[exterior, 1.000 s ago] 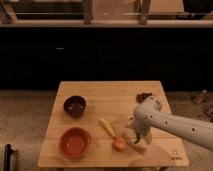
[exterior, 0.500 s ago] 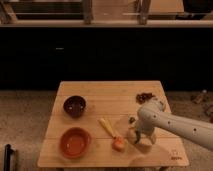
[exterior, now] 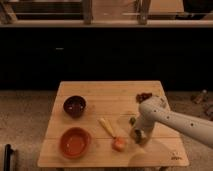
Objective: Place pepper in purple bowl
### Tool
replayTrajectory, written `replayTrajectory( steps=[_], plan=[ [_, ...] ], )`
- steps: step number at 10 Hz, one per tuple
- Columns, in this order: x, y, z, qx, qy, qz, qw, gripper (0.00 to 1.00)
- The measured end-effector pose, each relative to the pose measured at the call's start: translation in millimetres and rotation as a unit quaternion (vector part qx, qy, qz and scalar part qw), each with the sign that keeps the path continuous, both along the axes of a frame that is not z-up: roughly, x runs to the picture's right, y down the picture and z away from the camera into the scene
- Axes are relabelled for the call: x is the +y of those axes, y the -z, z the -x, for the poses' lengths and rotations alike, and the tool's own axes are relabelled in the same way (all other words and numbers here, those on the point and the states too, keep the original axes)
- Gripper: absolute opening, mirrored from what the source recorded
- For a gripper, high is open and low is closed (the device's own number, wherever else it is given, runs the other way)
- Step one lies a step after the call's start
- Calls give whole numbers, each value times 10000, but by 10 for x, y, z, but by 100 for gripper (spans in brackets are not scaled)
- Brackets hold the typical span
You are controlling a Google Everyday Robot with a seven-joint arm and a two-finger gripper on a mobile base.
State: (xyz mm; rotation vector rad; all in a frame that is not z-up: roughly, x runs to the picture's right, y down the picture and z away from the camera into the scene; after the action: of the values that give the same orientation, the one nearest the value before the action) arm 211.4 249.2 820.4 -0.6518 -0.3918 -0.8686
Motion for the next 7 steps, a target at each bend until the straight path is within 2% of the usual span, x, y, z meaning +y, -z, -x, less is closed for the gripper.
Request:
replayTrajectory(
  steps=[1, 4, 6, 7],
  plan=[
    [12, -14, -19, -178, -206, 114, 9996, 32],
    [18, 0, -36, -226, -231, 155, 9994, 3],
    [24, 4, -47, -220, -246, 144, 9994, 0],
    [69, 66, -70, -235, -402, 40, 9989, 0]
  ],
)
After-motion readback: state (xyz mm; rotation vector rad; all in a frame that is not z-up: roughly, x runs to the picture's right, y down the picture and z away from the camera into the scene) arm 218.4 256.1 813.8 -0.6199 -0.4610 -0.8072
